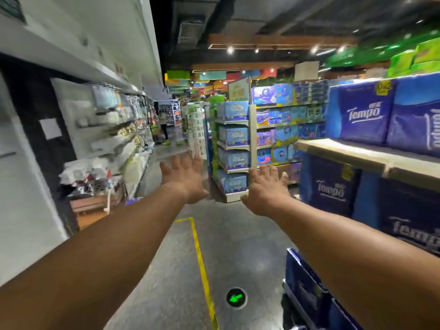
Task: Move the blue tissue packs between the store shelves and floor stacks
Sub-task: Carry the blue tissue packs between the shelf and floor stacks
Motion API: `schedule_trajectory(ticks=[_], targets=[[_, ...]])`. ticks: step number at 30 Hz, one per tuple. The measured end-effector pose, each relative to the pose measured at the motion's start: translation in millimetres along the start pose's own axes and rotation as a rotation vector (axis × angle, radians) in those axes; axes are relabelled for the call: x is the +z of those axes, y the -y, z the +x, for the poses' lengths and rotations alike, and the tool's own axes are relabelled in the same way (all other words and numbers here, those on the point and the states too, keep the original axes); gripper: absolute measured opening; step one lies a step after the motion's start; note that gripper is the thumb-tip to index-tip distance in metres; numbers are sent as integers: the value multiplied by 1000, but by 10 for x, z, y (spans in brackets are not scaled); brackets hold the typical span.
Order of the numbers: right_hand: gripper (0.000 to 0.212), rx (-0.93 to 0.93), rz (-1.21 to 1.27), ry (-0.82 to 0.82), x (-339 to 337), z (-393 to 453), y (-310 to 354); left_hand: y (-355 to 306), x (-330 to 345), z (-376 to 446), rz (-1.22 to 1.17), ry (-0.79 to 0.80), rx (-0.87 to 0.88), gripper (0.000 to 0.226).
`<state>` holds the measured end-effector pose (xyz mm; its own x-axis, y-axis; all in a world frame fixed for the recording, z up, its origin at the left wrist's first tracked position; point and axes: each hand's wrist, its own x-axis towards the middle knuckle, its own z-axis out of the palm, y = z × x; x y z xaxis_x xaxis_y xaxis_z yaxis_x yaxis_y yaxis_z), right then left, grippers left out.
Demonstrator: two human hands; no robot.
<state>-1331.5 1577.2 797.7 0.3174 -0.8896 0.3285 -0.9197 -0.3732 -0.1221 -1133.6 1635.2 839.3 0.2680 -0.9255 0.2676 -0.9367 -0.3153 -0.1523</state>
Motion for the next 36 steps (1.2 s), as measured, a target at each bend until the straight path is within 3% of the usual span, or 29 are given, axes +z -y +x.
schedule_trajectory(ticks=[8, 12, 17, 26, 36], targets=[[77, -176, 22, 143, 814, -602, 1282, 1093, 826, -973, 83, 136, -125, 110], [79, -222, 33, 239, 1108, -788, 1702, 1536, 1086, -1324, 122, 205, -185, 111], [79, -274, 66, 244, 1294, -728, 2082, 2022, 1199, -1411, 138, 205, -268, 110], [80, -330, 109, 237, 1816, -13, 2139, 2024, 1732, -651, 109, 252, -252, 113], [77, -343, 68, 276, 2580, 1892, 1688, 1855, 2434, 1155, 42, 257, -320, 110]])
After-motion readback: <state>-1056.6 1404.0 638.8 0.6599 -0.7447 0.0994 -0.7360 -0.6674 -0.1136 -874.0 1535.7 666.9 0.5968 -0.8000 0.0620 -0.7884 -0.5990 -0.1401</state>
